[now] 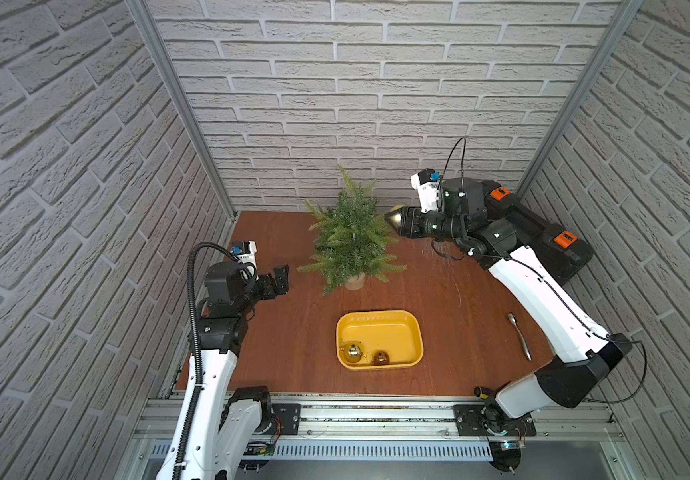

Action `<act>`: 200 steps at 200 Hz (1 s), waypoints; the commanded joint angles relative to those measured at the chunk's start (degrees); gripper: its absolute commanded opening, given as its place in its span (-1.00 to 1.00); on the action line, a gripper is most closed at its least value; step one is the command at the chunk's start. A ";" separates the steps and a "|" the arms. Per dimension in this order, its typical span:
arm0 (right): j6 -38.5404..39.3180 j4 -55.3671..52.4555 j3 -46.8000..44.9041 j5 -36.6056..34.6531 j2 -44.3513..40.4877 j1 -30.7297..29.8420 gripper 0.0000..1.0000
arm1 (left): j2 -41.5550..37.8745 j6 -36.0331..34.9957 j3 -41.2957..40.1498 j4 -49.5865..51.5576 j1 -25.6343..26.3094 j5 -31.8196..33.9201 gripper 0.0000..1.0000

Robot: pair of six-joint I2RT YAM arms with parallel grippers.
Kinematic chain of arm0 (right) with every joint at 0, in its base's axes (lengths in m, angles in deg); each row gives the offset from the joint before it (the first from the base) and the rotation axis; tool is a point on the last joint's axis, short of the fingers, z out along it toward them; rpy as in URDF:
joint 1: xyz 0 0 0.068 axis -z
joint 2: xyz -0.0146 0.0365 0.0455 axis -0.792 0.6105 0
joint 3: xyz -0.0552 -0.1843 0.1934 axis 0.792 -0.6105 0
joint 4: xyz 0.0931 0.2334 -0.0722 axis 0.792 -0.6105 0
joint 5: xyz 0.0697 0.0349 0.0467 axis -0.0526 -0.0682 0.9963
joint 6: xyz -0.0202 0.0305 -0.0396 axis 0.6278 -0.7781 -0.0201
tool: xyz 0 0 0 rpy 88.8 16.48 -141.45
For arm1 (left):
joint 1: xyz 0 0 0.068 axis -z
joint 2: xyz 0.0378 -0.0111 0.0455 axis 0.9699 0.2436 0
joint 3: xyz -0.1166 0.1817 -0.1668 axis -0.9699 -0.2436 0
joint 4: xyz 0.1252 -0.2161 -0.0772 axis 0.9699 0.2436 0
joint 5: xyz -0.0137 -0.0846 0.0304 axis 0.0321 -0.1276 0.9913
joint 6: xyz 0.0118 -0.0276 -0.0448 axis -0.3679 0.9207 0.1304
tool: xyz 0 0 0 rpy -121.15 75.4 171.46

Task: Decorate the small christmas tree with ornaments
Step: Hang an ornament on the christmas tree, then pick up an ornament from the container.

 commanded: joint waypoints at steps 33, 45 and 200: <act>-1.85 4.77 -2.63 -2.34 -4.30 0.35 0.40 | 0.13 0.02 -0.65 -1.32 -0.51 -0.30 0.96; -1.93 4.92 -3.47 -2.86 -4.94 0.35 0.46 | 0.35 0.18 -0.65 -1.17 -0.44 -0.58 0.96; -2.38 1.83 -28.86 -4.00 -21.89 7.00 0.49 | 17.19 7.53 10.66 19.17 50.95 26.70 0.81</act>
